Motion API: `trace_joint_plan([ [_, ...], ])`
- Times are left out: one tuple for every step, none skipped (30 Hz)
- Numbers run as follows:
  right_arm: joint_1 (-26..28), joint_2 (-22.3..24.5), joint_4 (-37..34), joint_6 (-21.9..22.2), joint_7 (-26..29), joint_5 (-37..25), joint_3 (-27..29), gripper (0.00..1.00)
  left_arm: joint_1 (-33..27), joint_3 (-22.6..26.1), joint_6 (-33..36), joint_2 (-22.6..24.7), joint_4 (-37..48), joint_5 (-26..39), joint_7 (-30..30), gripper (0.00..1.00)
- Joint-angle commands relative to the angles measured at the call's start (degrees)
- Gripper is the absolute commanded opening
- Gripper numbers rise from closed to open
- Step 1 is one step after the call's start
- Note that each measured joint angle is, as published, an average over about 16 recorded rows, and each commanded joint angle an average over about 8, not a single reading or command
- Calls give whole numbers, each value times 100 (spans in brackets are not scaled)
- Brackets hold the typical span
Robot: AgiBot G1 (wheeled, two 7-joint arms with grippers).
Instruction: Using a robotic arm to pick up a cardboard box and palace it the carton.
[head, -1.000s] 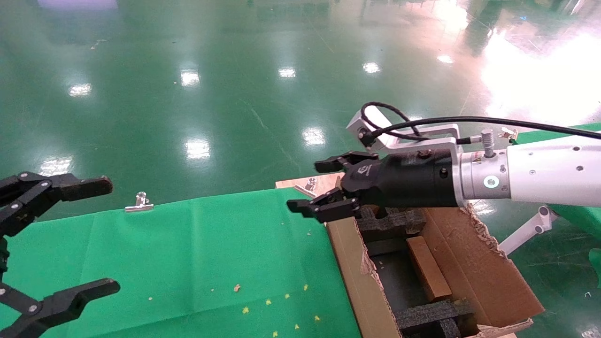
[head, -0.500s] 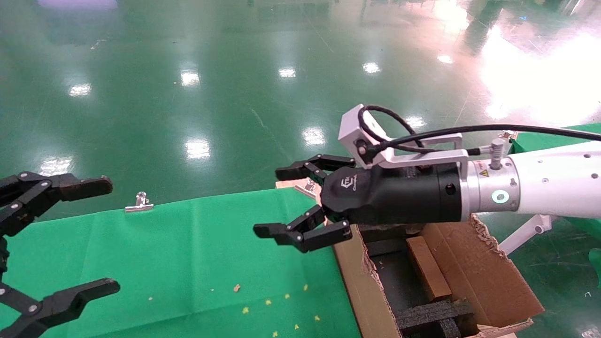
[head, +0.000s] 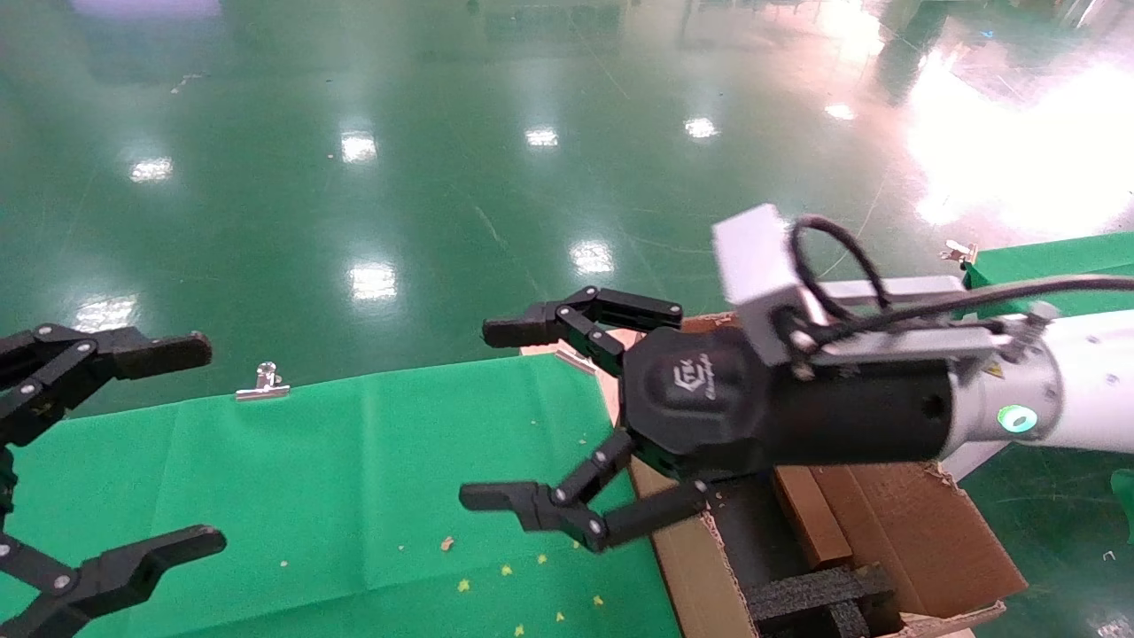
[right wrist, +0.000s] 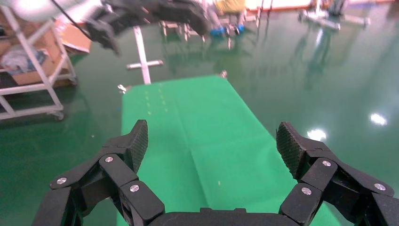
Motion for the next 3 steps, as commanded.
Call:
trace_joint_plan([
  [-300, -82, -27, -307, -243, 111, 486, 100, 0, 0, 0, 0, 0, 0, 0, 100],
  [-342, -94, -31, -350, -277, 127, 554, 100, 0, 0, 0, 0, 0, 0, 0, 100],
  [-385, -106, -35, -395, -313, 143, 625, 100, 0, 0, 0, 0, 0, 0, 0, 100],
])
